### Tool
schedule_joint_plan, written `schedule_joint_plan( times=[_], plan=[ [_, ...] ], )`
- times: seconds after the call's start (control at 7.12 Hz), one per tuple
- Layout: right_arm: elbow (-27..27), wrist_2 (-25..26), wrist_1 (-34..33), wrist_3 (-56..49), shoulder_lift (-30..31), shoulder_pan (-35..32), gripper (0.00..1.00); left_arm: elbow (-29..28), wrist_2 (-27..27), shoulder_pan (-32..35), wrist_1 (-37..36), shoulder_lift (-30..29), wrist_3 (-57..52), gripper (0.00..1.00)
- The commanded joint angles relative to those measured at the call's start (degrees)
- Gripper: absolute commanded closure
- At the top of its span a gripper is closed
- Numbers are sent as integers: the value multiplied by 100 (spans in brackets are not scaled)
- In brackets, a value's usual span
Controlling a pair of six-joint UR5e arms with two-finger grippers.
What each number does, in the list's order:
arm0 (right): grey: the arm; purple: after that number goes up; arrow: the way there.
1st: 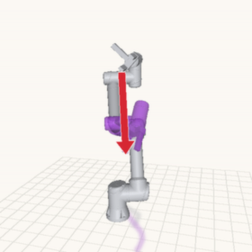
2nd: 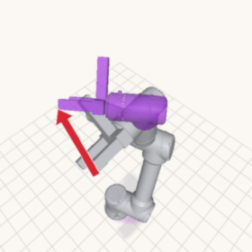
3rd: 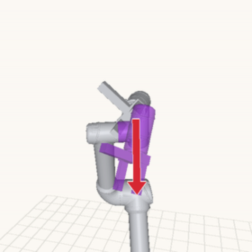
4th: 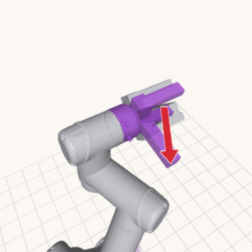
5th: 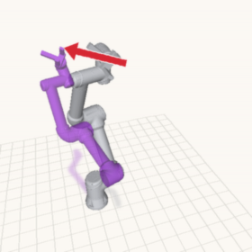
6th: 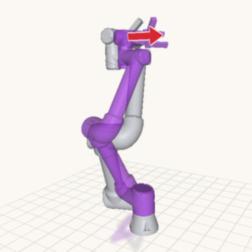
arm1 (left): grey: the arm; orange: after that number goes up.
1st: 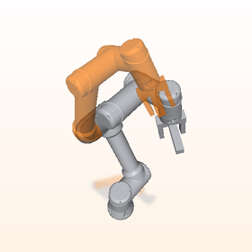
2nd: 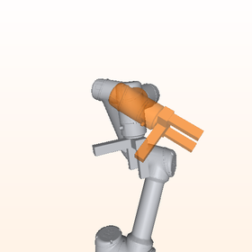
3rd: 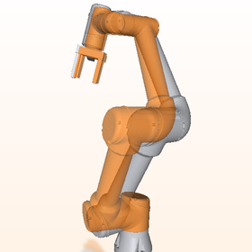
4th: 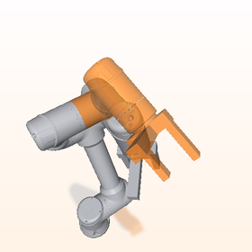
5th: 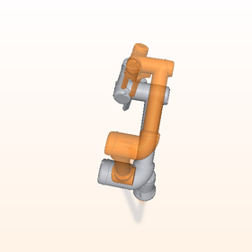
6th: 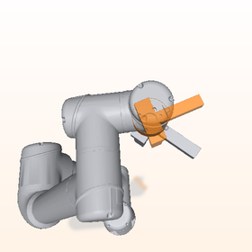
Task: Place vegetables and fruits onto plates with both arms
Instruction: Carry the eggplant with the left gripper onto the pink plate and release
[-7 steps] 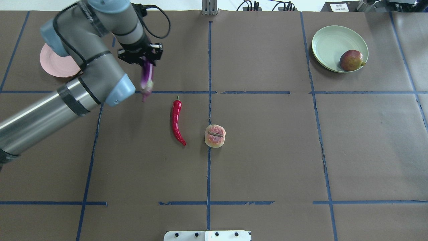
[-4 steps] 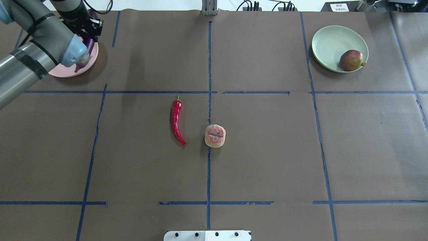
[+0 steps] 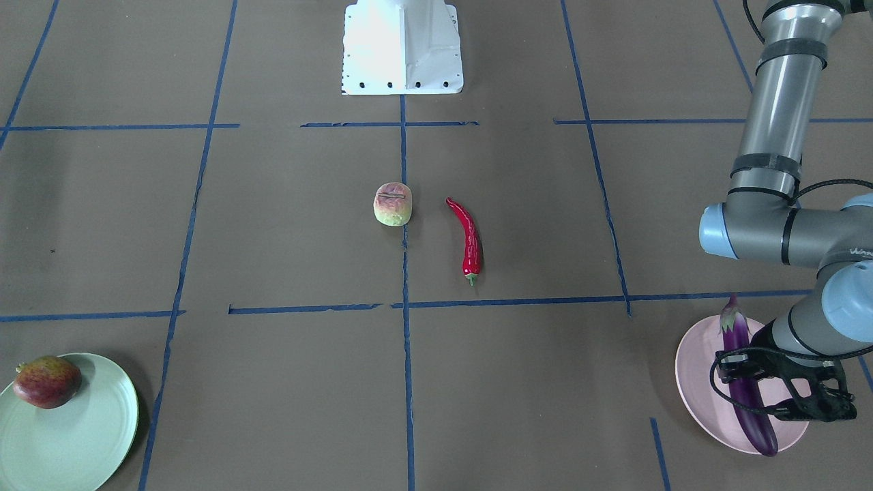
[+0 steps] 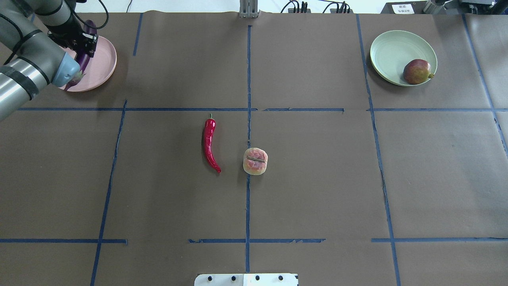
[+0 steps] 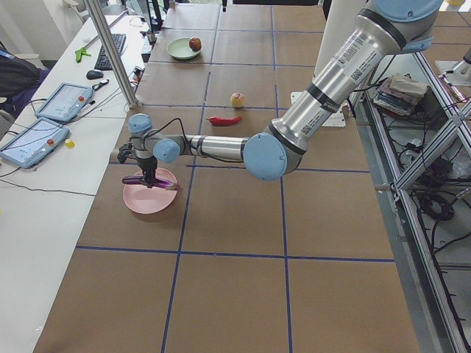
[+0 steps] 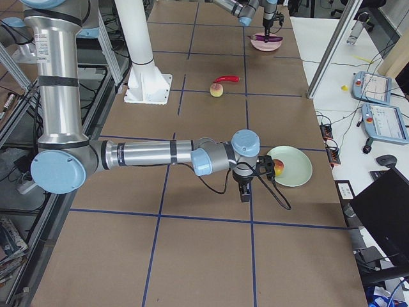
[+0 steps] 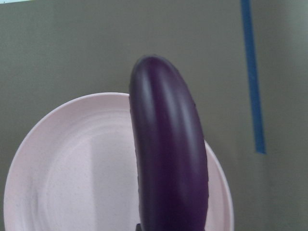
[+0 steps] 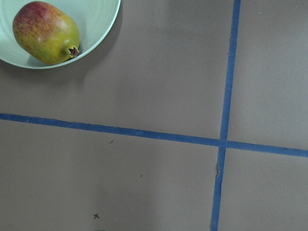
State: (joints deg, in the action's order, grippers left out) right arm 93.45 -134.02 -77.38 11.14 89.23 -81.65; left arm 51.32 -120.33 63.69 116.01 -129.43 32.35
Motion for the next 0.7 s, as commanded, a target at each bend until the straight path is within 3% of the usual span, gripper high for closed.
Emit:
schedule_joint_plan(
  times=[0.0, 0.28, 0.56],
  plan=[
    [112, 42, 4, 29, -63, 183, 0, 393, -374, 195, -34, 250, -140, 0],
    [339, 25, 13, 64, -457, 586, 0, 676, -1287, 774, -131, 470, -554, 0],
    [979, 112, -5, 1208, -730, 1436, 0, 1526, -1370, 803, -917, 621, -545, 0]
  ],
)
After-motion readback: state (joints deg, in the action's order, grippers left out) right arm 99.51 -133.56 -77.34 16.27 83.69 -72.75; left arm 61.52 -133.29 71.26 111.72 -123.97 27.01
